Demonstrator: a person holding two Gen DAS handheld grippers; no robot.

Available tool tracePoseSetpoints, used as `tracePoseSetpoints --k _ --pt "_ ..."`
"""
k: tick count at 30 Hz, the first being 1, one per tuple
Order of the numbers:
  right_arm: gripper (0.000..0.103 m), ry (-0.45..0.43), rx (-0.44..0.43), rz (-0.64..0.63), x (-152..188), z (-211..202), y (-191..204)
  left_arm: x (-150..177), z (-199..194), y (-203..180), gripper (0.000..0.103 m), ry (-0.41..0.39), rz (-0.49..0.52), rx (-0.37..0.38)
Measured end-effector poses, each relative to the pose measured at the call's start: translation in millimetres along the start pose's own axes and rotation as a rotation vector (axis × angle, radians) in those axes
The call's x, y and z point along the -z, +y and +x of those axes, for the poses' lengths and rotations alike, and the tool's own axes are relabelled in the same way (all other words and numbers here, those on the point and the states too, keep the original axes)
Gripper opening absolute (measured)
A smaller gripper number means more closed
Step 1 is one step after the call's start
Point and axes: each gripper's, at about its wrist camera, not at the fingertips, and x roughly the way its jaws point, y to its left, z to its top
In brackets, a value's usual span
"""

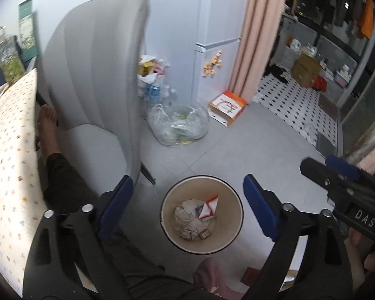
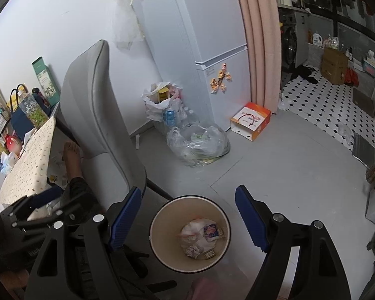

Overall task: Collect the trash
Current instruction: 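Move both grippers back toward the white paper left on the table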

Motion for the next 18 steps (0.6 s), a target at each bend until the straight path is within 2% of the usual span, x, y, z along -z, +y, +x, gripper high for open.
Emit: tracePoseSetpoints --k 5,18 --pt "0.078 0.003 -0.024 -0.032 1 -3 20 1 -18 25 0.097 -0.042 -0.067 -0.048" --pt "0.094 -0.024 -0.091 -0.155 8 -23 103 21 -73 104 0.097 -0.127 -0.215 -0.136"
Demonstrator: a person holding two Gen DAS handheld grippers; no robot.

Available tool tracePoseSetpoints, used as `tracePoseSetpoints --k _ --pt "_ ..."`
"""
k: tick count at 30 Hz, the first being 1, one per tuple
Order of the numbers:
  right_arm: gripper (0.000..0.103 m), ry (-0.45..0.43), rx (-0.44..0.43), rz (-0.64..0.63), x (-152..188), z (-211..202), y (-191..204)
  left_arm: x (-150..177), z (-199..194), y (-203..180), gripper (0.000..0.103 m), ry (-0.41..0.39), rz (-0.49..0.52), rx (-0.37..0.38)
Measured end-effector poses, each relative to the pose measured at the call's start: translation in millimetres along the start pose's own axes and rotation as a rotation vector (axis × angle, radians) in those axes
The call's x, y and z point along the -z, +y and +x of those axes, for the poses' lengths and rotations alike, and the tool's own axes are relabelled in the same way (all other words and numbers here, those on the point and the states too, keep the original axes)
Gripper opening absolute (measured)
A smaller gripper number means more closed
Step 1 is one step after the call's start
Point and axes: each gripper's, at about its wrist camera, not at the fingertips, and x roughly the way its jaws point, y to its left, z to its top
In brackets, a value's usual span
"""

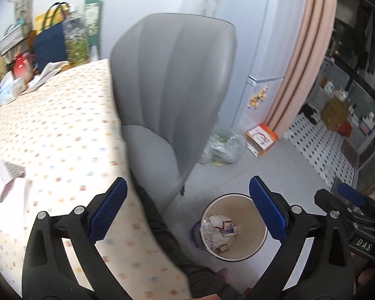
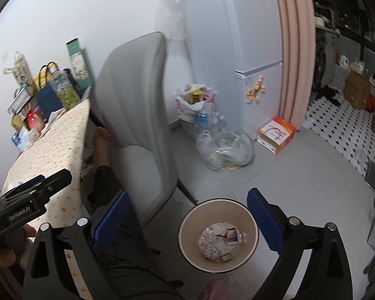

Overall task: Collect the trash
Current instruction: 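Move both grippers back toward the white paper left on the table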

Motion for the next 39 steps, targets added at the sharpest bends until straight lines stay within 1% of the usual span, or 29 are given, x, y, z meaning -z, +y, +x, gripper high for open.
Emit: tracePoseSetpoints --k 9,19,24,39 --pt "0.095 -0.022 -0.051 -0.097 3 -18 66 13 -42 70 0.097 -0.06 -0.105 -0.043" --pt "0.095 -0.031 -0.112 -0.205 15 -37 136 32 -82 130 0.097 -0.114 -0.201 -0.092" --pt "0.095 -0.029 -0.148 -0.255 21 -43 168 46 -98 162 0.097 -0.129 -0.254 -0.128" --pt "0.095 0.007 -0.251 -0.384 44 -38 251 81 -133 239 0.097 -0.153 -0.384 -0.23"
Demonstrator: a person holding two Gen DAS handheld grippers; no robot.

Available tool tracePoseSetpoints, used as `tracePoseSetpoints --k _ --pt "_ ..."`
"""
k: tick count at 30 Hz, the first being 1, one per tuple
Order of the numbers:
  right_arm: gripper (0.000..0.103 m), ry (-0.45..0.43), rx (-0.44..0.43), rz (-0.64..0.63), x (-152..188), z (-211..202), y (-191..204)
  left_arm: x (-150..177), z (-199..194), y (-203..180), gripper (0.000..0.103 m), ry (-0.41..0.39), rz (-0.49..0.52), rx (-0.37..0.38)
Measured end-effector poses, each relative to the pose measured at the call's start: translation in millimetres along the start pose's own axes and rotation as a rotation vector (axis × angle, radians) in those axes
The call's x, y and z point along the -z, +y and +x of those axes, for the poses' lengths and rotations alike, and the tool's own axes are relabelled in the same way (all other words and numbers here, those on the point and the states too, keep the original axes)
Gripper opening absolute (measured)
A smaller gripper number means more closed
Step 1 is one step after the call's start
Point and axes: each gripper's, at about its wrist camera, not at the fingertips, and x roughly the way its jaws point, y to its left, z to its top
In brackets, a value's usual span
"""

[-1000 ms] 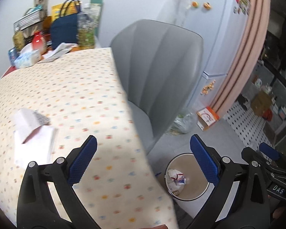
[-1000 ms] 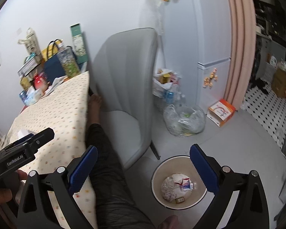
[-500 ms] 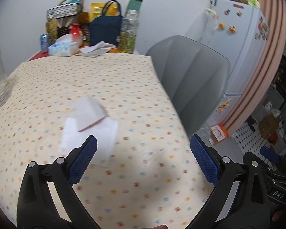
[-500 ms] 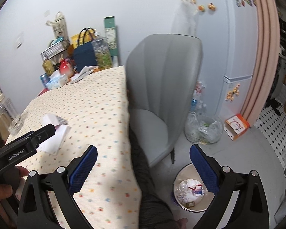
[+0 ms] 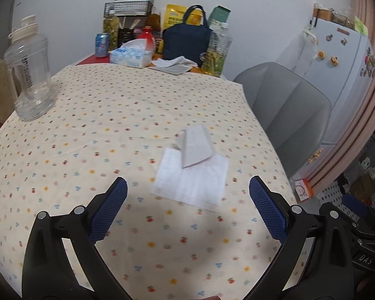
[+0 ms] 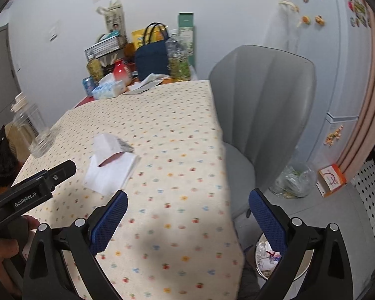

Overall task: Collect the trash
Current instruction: 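Move both grippers back toward the white paper left on the table, then close the right gripper on the white face mask and folded paper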

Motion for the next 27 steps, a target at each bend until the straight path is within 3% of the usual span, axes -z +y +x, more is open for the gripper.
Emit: tracePoseSetpoints --k 18,27 --pt "0.094 0.04 -0.079 -0.124 -13 38 68 2 0 74 0.097 -0.007 -0.106 -0.085" --pt "0.086 0.09 -0.131 -0.157 -14 69 93 2 11 92 0.097 0.006 -0.13 -0.117"
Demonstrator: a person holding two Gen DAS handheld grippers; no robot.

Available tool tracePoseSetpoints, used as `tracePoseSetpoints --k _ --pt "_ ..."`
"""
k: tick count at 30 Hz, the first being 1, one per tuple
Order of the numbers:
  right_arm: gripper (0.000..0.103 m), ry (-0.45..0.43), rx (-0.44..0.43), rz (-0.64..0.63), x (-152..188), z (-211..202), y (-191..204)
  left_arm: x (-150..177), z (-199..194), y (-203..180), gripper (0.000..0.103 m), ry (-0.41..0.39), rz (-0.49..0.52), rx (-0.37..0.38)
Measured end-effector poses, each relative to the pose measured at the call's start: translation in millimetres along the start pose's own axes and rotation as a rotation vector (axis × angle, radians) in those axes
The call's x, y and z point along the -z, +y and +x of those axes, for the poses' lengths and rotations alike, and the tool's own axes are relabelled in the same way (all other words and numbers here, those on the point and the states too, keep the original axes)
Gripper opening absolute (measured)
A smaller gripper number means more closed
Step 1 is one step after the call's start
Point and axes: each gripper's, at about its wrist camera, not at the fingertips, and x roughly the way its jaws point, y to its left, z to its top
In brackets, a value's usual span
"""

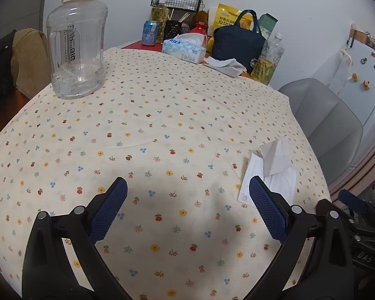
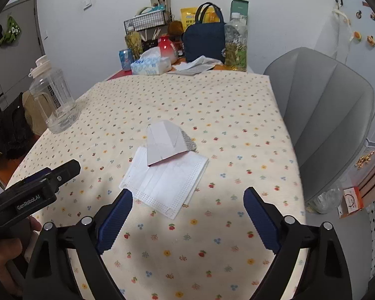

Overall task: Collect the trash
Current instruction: 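Close the right gripper on the white face mask and folded paper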

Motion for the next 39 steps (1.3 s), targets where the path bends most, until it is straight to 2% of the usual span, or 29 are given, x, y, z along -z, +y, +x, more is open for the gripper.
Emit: tracePoseSetpoints --k 8,15,16,17,18,20,23,30,39 --pt "0.075 0.084 -0.018 -0.019 8 44 9 2 10 3 0.097 0.017 0.007 -0.021" --pt "0.061 0.099 0.002 -0.06 14 58 21 3 16 9 0.097 0.027 -0.002 -0.028" --pt "0.057 0.097 0.007 -0.069 15 58 23 3 17 9 0.097 0.028 -0.001 -0.027" --pt "0.047 0.095 -0.001 -0.076 14 58 24 3 18 9 0.097 0.029 -0.001 -0.027" --pt "0.042 0.093 -0.01 -0.09 14 57 27 3 18 9 0.097 0.03 -0.003 -0.027" --pt "0.02 0.092 -0.027 -0.122 15 55 32 3 18 9 0.097 0.03 -0.004 -0.023" --pt "0.005 0.096 -0.031 -0.174 19 51 41 3 17 6 0.097 0.028 0.004 -0.019" --pt "0.002 0.089 -0.059 -0.143 22 32 31 2 11 -1 0.097 0.018 0.015 -0.012" --pt "0.002 0.046 -0.066 -0.041 19 -4 -6 3 4 -22 0.097 0.007 0.046 0.017"
